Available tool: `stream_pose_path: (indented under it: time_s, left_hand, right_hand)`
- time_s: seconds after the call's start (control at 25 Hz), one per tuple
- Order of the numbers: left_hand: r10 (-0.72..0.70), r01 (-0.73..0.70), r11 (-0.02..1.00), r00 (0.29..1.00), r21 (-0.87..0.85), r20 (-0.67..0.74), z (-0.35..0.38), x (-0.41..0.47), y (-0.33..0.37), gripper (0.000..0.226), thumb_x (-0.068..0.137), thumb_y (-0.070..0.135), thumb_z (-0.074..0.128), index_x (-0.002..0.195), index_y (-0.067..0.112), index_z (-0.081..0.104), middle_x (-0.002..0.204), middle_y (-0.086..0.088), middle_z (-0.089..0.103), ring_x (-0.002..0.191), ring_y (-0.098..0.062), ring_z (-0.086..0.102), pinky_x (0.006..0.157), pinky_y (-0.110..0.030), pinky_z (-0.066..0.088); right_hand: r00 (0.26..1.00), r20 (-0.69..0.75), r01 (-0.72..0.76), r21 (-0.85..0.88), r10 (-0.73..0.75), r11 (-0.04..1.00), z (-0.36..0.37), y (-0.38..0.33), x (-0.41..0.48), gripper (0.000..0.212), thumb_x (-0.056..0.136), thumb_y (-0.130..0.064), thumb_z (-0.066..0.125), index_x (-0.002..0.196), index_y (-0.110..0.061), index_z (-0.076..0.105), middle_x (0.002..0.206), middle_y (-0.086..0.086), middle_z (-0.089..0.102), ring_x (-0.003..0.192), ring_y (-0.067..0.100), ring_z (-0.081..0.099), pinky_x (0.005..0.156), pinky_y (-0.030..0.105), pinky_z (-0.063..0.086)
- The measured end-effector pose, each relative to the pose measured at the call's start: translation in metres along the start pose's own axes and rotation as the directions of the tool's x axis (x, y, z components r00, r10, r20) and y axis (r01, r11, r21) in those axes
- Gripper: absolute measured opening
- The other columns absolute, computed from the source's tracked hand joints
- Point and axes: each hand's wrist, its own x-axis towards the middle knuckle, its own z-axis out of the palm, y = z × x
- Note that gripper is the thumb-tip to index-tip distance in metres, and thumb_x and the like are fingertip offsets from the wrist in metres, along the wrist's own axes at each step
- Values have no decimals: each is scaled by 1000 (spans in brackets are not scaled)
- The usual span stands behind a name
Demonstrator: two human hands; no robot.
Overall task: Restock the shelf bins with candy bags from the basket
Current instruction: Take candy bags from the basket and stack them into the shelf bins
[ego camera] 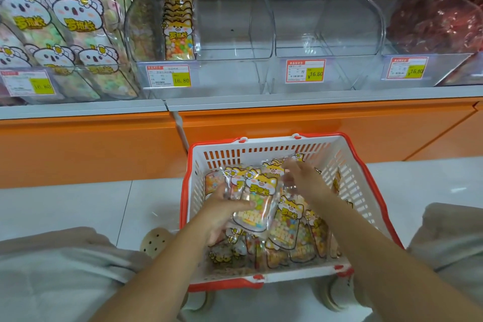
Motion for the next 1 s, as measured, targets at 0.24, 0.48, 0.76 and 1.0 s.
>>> stream_pose_path:
  time_s: [0.24,0.48,0.76,1.0]
  left_hand:
    - [34,-35,999,997,-20,-74,-8,-3,2,135,39,35,96,151,39,21,156,3,32,131,-28,48,94,-54,50]
    - [56,-61,997,991,-36,-119,-9,-4,-1,136,32,39,93,150,37,25,154,4,37,132,-26,47,101,-55,45]
    - [77,-85,995,989,-58,-127,-6,-10,5,109,75,20,83,155,30,10,160,3,24,141,-27,34,109,-55,36]
    - [71,-70,993,997,-97,6,11,-22,15,99,72,28,81,151,22,22,141,3,50,121,-15,52,103,-50,44]
  right_hand:
    - [980,82,1,-912,179,411,-4,70,5,99,73,-65,63,149,-17,22,147,12,31,138,34,26,107,48,33]
    - [997,44,72,-622,-57,779,-1,57,4,29,80,-26,70,102,-19,52,105,1,53,92,24,55,72,33,44]
    - [959,283,12,62,-29,998,-39,-16,-20,40,77,-4,77,110,-15,57,94,11,66,81,26,69,66,33,56]
    - [993,81,71,118,-81,991,18,-7,-30,39,81,-13,77,104,-8,46,75,11,52,65,23,57,69,45,51]
